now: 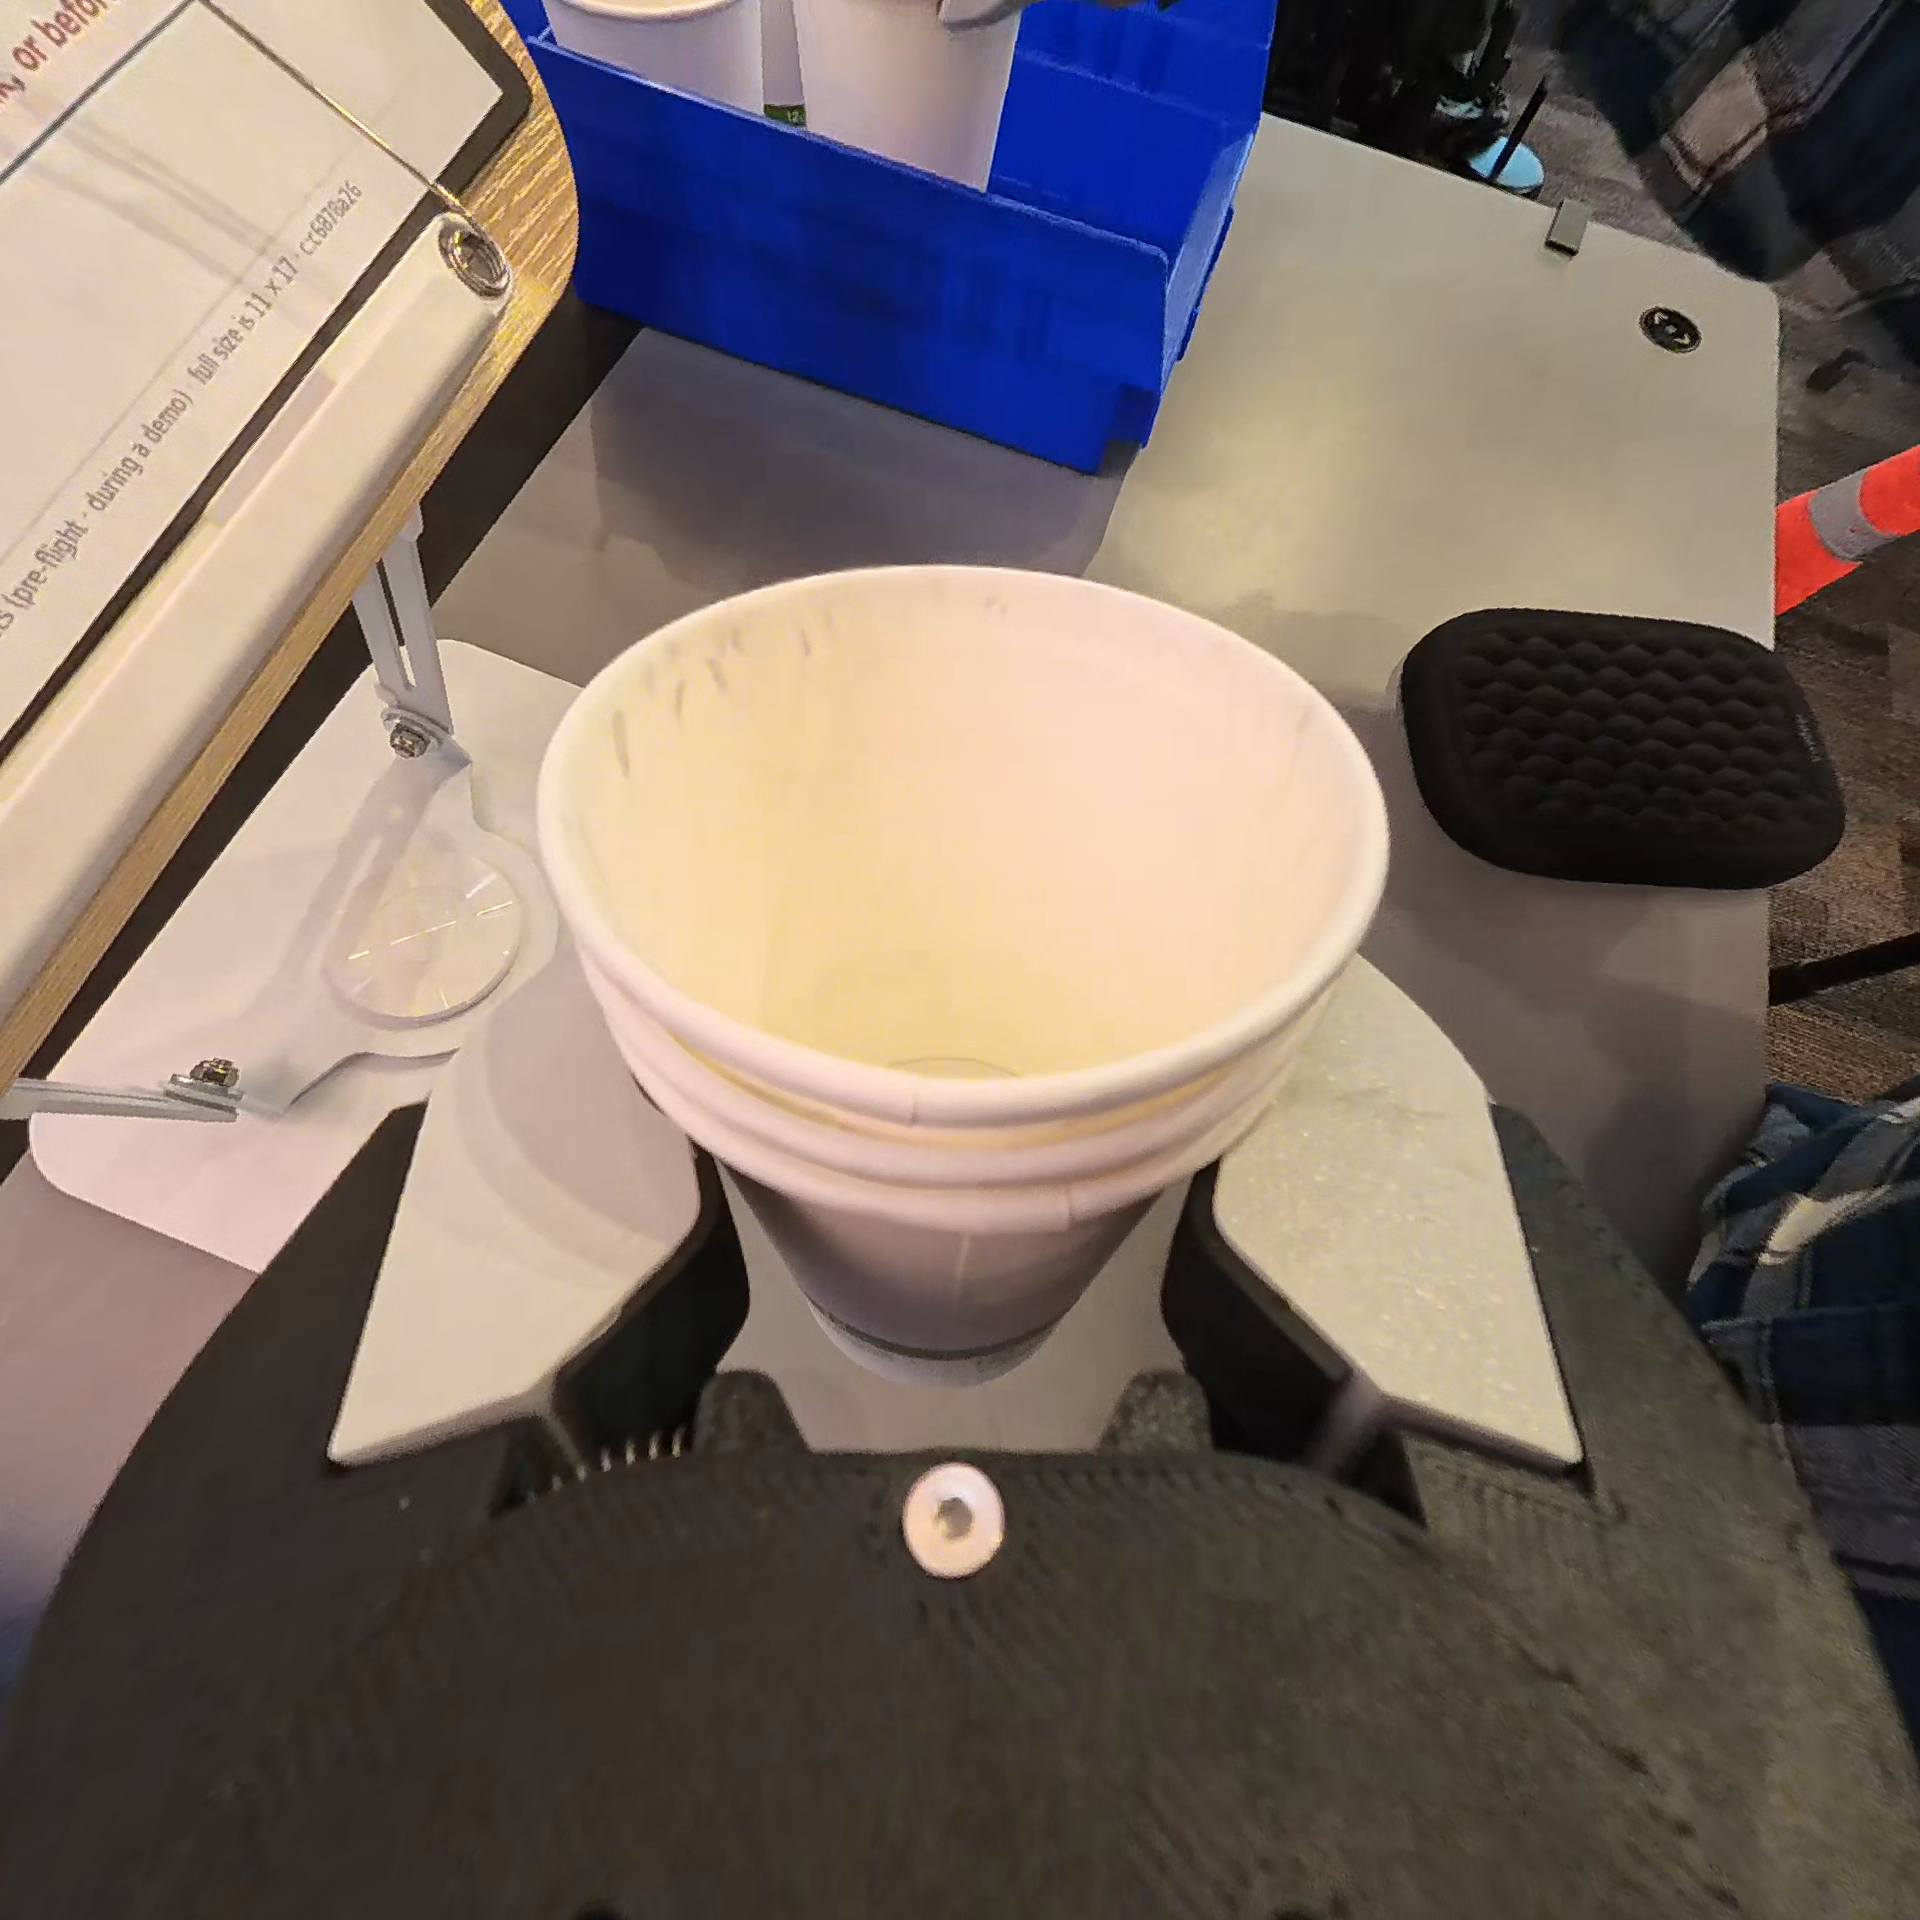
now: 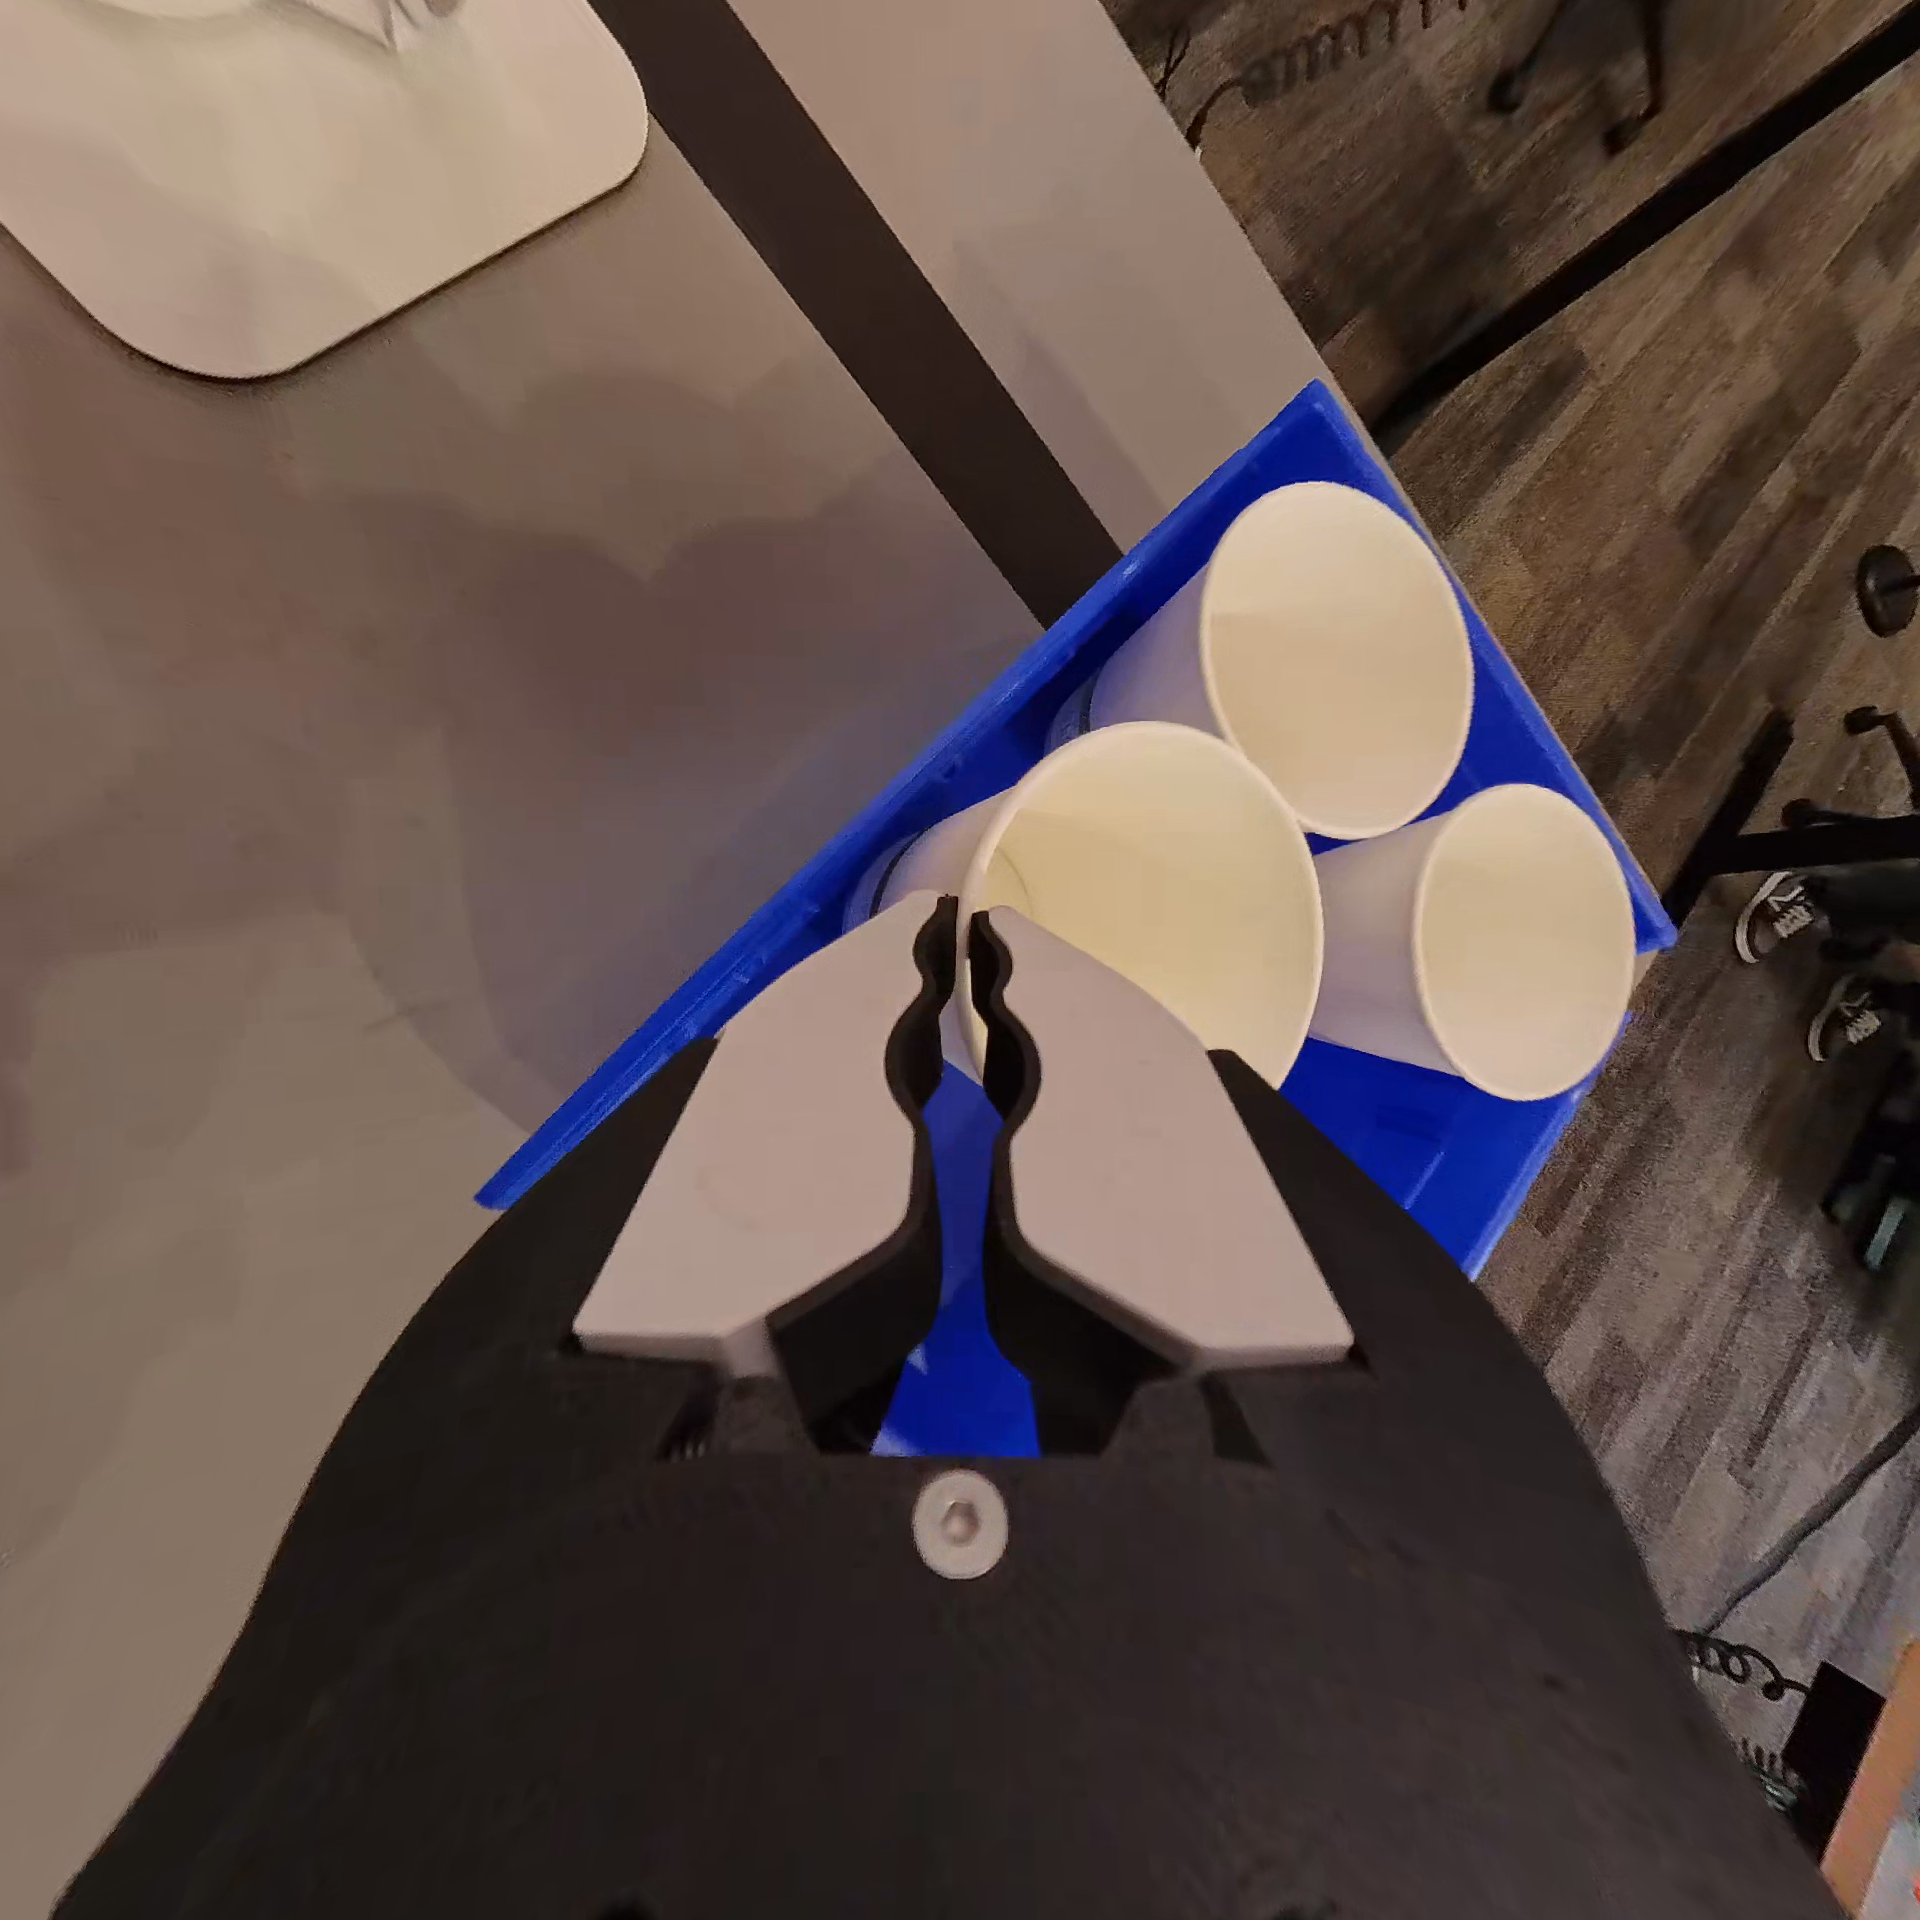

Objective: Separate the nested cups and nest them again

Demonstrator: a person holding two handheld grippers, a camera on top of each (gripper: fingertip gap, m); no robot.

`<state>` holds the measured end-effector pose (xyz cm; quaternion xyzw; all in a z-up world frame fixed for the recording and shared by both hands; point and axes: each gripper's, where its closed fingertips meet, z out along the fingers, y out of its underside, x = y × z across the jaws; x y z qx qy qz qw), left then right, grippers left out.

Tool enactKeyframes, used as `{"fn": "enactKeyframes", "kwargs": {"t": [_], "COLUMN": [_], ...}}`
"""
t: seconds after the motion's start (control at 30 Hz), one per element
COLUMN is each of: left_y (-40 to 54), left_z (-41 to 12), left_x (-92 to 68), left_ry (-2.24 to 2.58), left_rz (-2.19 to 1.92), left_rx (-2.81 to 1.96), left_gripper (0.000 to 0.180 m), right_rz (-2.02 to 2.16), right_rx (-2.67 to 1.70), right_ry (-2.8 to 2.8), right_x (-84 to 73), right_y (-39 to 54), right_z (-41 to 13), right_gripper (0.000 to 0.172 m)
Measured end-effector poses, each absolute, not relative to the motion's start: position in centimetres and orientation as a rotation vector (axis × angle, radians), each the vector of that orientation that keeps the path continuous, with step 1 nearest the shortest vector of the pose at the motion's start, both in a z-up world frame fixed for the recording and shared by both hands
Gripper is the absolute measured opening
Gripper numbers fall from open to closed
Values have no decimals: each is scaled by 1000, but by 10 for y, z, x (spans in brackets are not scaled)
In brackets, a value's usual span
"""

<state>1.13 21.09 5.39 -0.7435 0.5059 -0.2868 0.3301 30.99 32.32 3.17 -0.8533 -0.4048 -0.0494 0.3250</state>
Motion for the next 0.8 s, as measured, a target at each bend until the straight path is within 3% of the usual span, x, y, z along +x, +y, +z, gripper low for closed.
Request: {"fn": "enactKeyframes", "kwargs": {"t": [0.53, 0.7, 0.8], "left_y": [212, 213, 213], "left_z": [50, 52, 53], "left_x": [11, 12, 12], "left_ry": [1328, 1325, 1325], "left_rz": [-760, -762, -761], "left_rx": [-1952, -1951, -1953], "left_gripper": [103, 103, 103], "right_rz": [-158, -235, -193], "right_rx": [-2261, -2216, -2122], "right_ry": [-1118, -1052, -1063], "right_x": [304, 311, 289], "right_y": [338, 337, 321], "right_z": [7, 32, 72], "right_gripper": [3, 42, 40]}}
